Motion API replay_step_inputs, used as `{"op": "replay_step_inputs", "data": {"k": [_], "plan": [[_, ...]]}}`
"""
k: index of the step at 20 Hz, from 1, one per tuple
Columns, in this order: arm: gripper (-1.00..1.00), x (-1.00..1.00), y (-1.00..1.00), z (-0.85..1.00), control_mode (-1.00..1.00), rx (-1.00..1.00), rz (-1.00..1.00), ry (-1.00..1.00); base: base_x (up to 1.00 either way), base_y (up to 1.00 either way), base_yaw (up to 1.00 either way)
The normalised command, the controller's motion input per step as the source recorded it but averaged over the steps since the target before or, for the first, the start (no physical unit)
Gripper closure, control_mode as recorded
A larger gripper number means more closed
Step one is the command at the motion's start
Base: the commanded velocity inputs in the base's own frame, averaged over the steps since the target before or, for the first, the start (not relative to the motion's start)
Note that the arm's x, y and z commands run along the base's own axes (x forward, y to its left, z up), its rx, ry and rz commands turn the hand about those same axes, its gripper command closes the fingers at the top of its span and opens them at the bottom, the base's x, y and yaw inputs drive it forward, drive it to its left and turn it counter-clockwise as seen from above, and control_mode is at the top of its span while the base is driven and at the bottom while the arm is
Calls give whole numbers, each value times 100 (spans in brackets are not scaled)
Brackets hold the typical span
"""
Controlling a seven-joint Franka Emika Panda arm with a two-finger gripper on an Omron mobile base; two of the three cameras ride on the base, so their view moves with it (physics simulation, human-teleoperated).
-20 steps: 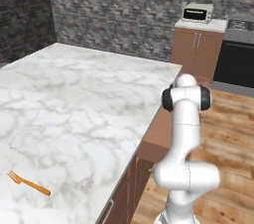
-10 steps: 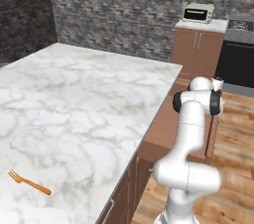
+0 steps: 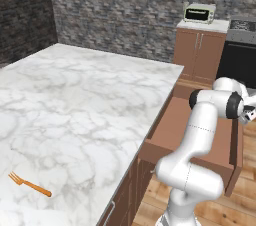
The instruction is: Organize the utensils by type. Pick up the wooden spoons from the counter and place them in the open cabinet. Then pick up the metallic utensils from the counter and place them in the open drawer.
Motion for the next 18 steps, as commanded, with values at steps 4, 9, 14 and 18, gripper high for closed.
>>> {"op": "replay_step_inputs", "data": {"k": [4,9,14,18], "plan": [[100,-100,94,0,-100,-40,0,-41,0,0,0],[100,-89,100,6,-100,-62,0,-14,0,0,0],[100,-5,100,93,-100,-64,1,36,0,0,0],[100,14,83,100,-100,-57,8,52,0,0,0]]}}
